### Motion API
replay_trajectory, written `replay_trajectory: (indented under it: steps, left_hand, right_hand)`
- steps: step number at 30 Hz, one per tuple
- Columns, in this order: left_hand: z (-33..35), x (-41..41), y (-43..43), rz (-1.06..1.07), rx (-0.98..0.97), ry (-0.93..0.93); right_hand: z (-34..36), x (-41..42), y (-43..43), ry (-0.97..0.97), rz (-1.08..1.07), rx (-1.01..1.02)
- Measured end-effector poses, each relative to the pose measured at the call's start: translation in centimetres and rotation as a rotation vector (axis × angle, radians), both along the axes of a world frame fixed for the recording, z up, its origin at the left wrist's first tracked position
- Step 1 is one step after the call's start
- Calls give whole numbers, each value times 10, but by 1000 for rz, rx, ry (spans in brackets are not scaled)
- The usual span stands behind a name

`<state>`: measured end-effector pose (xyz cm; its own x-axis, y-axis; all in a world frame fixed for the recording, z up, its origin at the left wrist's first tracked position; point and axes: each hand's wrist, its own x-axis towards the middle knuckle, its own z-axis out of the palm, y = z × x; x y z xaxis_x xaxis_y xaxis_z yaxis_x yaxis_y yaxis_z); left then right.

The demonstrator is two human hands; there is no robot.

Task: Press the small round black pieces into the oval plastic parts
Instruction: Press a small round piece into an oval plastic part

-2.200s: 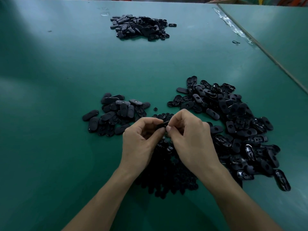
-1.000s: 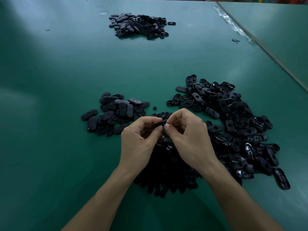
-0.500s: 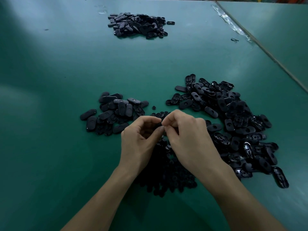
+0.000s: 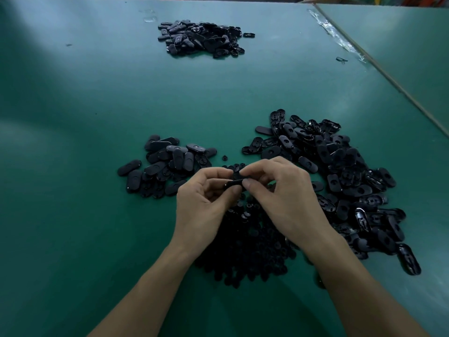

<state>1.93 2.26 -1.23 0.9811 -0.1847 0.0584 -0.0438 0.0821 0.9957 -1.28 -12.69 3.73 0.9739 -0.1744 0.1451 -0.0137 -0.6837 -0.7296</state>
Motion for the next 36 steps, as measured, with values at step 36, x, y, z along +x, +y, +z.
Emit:
replay_trajectory:
  steps: [36]
  left_hand:
    - [-1,3,1,66,-165,6]
  right_hand:
    - [4,-3,12,-39,-38,251]
